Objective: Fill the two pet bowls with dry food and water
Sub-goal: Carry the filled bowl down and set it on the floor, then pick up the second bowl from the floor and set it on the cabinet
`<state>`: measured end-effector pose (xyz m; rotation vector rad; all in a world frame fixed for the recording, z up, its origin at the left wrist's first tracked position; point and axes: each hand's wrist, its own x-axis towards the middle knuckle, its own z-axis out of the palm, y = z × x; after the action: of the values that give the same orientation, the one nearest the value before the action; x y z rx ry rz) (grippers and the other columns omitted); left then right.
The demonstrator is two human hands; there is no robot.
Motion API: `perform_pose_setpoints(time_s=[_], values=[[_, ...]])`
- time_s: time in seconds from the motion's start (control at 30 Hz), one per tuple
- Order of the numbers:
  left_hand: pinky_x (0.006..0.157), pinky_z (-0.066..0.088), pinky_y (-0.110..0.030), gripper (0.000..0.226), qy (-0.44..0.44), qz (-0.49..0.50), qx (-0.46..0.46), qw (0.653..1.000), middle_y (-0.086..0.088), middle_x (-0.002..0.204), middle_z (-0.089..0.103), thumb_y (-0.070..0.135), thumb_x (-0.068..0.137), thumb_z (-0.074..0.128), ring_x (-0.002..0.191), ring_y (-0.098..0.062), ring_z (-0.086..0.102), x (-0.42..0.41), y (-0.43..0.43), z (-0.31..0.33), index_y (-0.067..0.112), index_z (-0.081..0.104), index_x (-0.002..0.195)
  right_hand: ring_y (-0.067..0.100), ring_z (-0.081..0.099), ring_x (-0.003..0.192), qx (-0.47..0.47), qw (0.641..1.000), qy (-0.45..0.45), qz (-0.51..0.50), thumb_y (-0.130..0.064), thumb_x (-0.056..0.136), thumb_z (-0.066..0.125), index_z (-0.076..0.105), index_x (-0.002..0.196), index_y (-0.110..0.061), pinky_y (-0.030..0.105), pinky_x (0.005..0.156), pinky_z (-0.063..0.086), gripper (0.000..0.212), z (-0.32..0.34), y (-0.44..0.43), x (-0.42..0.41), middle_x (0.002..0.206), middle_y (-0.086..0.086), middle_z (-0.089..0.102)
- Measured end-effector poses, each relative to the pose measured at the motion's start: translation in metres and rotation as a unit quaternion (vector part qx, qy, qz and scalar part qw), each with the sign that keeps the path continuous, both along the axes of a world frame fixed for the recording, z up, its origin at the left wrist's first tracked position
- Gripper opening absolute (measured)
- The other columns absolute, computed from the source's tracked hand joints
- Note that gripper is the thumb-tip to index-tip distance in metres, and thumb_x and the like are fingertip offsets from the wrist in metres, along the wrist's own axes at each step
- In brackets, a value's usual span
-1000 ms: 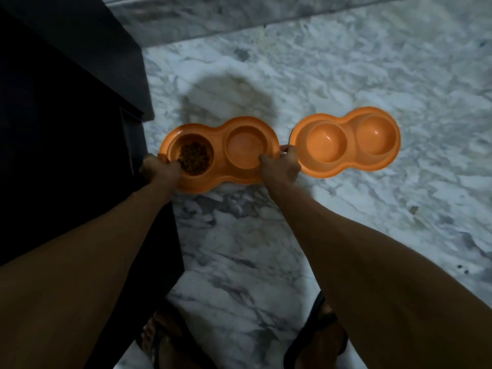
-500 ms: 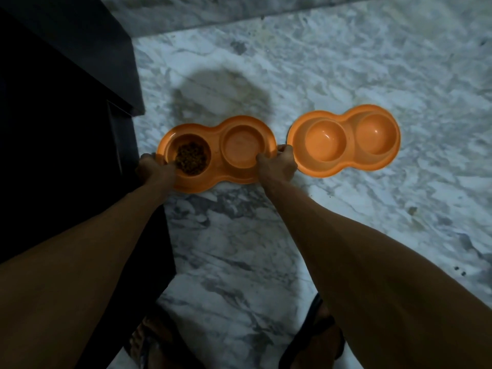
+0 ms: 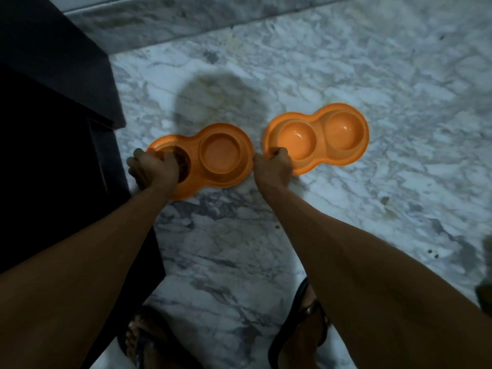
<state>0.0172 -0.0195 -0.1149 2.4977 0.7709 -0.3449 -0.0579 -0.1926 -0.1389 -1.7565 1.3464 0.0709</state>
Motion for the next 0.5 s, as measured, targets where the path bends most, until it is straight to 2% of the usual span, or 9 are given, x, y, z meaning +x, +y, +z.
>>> perform_pose_setpoints(time_s=[0.13, 0.23, 0.3, 0.4, 0.5], values=[[0.103, 0.037, -0.043, 0.048, -0.024, -0.072, -0.029, 0.997, -0.019, 0.138, 0.044, 0.029, 0.091, 0.052, 0.126, -0.037, 0.045, -0.008, -0.064, 0.016, 0.001, 0.049, 0.131, 0.034, 0.057, 0.112, -0.022, 0.999, 0.021, -0.015, -0.029, 0.085, 0.063, 0.058, 0.115, -0.014, 0.042, 0.089, 0.047, 0.034, 0.018, -0.054, -0.016, 0.119, 0.013, 0.061], [0.092, 0.041, -0.041, 0.040, -0.032, -0.154, -0.073, 0.985, -0.023, 0.116, 0.060, 0.031, 0.088, 0.053, 0.110, -0.038, 0.056, -0.019, -0.116, 0.016, -0.001, 0.061, 0.111, 0.034, 0.053, 0.119, -0.043, 0.998, 0.036, -0.012, -0.031, 0.087, 0.060, 0.056, 0.120, -0.012, 0.045, 0.091, 0.047, 0.039, 0.022, -0.104, -0.025, 0.126, 0.013, 0.055], [0.084, 0.045, -0.040, 0.046, -0.018, -0.180, -0.128, 0.975, -0.025, 0.102, 0.066, 0.039, 0.085, 0.056, 0.099, -0.038, 0.062, -0.029, -0.147, 0.008, -0.004, 0.065, 0.100, 0.036, 0.049, 0.123, -0.059, 0.996, 0.063, -0.008, -0.031, 0.089, 0.058, 0.053, 0.126, -0.009, 0.046, 0.092, 0.045, 0.043, 0.019, -0.134, -0.031, 0.132, 0.014, 0.049], [0.088, 0.050, -0.043, 0.075, 0.098, -0.173, -0.168, 0.966, -0.027, 0.116, 0.063, 0.056, 0.082, 0.058, 0.107, -0.040, 0.060, -0.041, -0.185, -0.018, -0.010, 0.057, 0.117, 0.040, 0.041, 0.129, -0.070, 0.992, 0.109, -0.006, -0.034, 0.092, 0.058, 0.041, 0.137, -0.004, 0.047, 0.094, 0.043, 0.057, 0.009, -0.173, -0.037, 0.141, 0.018, 0.038], [0.087, 0.055, -0.050, 0.095, 0.198, -0.139, -0.193, 0.951, -0.024, 0.138, 0.047, 0.063, 0.081, 0.057, 0.114, -0.041, 0.057, -0.050, -0.210, -0.041, -0.006, 0.034, 0.142, 0.041, 0.040, 0.131, -0.041, 0.989, 0.137, -0.044, -0.037, 0.092, 0.061, 0.029, 0.143, -0.003, 0.047, 0.100, 0.040, 0.069, -0.007, -0.201, -0.036, 0.146, 0.020, 0.032]])
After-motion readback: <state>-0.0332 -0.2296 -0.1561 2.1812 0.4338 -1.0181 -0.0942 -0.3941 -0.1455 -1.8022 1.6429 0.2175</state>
